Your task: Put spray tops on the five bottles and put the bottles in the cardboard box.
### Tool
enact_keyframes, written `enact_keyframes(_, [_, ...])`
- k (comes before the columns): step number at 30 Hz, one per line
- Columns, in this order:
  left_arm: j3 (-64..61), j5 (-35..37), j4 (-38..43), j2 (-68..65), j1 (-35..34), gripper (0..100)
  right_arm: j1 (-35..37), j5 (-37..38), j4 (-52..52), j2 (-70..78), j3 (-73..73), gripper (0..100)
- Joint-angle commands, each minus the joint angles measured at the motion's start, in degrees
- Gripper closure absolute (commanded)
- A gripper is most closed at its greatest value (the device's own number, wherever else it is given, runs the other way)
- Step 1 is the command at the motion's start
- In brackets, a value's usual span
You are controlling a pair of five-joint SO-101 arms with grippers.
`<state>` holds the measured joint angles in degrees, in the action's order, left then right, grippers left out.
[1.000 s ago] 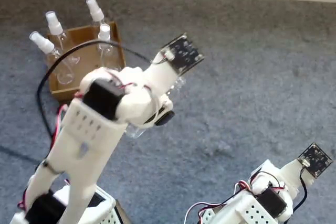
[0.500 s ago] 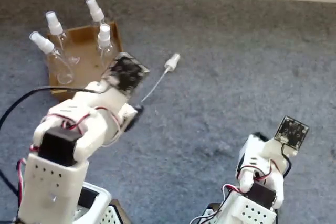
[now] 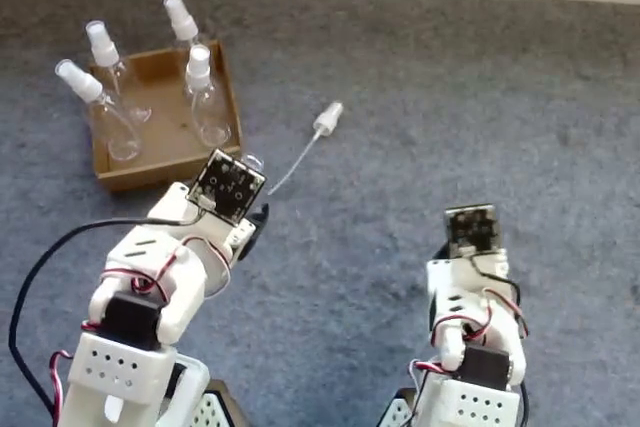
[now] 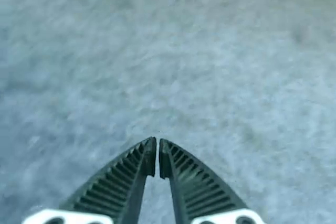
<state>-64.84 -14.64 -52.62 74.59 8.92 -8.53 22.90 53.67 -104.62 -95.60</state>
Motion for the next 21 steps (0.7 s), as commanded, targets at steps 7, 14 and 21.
enact_keyframes(7, [-11.6,8.6,4.7,14.9,-0.6,90,6.8,0.8,16.2,10.9,27.6,98.1])
enact_keyframes(14, [-19.2,8.4,5.0,26.0,-0.6,90,7.5,0.5,17.1,39.3,44.8,98.1])
enact_keyframes(21, [-22.5,8.4,6.9,30.3,-0.6,90,8.6,-5.5,17.2,67.0,60.2,98.1])
